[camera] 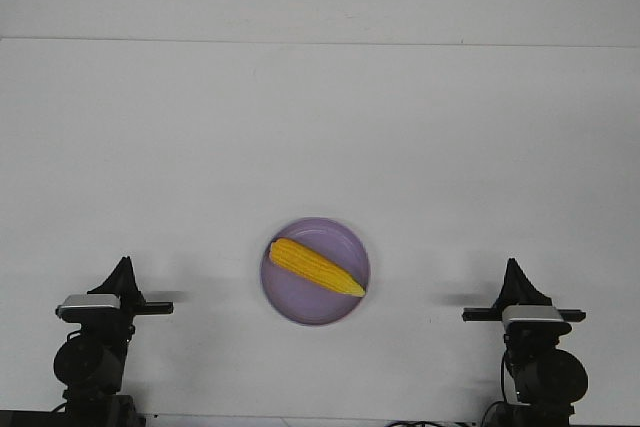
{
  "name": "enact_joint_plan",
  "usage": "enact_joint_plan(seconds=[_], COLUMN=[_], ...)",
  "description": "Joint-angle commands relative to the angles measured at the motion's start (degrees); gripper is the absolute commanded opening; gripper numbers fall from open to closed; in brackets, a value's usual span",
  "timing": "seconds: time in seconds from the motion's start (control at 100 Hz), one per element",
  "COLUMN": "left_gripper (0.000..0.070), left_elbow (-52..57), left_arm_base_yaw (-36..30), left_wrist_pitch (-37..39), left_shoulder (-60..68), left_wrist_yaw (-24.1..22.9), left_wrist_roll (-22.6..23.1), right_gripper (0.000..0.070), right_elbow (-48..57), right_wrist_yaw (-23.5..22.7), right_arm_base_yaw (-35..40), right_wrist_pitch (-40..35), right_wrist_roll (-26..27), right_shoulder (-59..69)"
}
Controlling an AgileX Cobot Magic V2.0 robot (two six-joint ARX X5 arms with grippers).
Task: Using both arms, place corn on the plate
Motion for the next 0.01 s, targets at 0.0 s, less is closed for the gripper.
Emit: enact_joint_plan(seconds=[0.0], left_gripper=[0.0015], left_elbow=[-1.18], left_arm_base_yaw=[0.02], left_wrist_pitch=[0.76], left_shoulder=[-0.07], left_wrist_yaw=[-0.09], left_wrist_roll=[0.28], right_gripper=[0.0007], right_elbow=[-0.17], right_wrist_yaw=[-0.02], right_arm_base_yaw=[-0.13], right_wrist_pitch=[0.83], right_wrist_roll=[0.31], right_shoulder=[0.00])
